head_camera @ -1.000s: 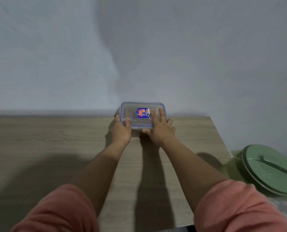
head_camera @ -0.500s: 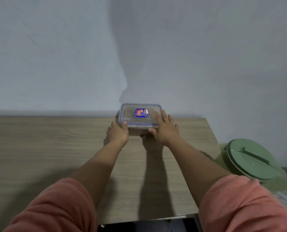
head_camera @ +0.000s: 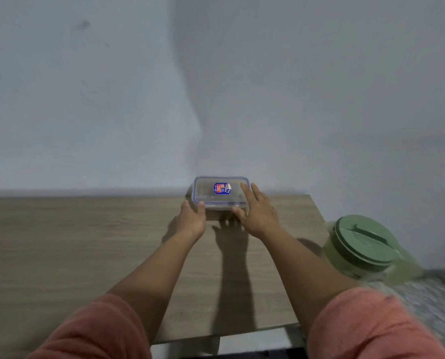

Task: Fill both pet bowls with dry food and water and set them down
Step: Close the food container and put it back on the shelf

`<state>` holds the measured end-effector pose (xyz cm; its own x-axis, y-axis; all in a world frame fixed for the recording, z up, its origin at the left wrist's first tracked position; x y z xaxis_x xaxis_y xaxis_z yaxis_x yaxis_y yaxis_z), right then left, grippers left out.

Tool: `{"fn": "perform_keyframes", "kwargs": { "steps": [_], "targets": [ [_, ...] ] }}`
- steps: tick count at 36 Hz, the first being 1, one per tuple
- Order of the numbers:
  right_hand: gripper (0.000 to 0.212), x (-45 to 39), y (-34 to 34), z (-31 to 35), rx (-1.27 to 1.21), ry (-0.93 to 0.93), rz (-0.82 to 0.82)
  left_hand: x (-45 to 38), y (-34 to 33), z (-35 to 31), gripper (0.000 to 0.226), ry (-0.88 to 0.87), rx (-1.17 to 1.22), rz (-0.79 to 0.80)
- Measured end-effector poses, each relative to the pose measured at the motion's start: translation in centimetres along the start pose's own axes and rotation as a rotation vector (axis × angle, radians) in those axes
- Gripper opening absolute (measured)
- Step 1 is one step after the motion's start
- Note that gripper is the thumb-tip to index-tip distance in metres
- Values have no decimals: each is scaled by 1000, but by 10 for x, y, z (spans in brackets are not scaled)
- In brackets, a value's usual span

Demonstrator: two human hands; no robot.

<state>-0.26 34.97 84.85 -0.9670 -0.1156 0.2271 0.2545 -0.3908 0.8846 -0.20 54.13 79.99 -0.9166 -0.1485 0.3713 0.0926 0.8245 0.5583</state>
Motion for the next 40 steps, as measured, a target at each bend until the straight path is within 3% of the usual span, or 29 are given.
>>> {"fn": "perform_keyframes", "kwargs": {
  "steps": [7, 15, 23, 30, 40],
  "targets": [
    [68, 19, -1, 6, -76, -31, -32, 12, 7, 0, 64, -25, -40, 36],
    [77, -3, -10, -9, -470, -86, -116, -20, 5, 5, 65, 23, 24, 57],
    [85, -46, -37, -48, -793, -276, -73, -66, -13, 11, 61, 58, 190, 41],
    [53, -74, -51, -56, -923, -270, -50, -85, -24, 17, 53, 69, 294, -27],
    [46, -52, -51, -53, -993, -264, -51, -57, -26, 26, 41, 87, 381, -99]
  ]
}}
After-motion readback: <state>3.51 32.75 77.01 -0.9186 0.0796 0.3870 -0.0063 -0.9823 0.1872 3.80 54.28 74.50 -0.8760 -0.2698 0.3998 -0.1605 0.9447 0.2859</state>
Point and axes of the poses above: each hand's wrist, its own x-axis away from the middle knuckle, its own y-axis out of the back of the hand, z = x × y, the point moved 8 cm from there along -x, towards the middle knuckle, and after that the axes turned 12 degrees about z, right-handed, at the moved point
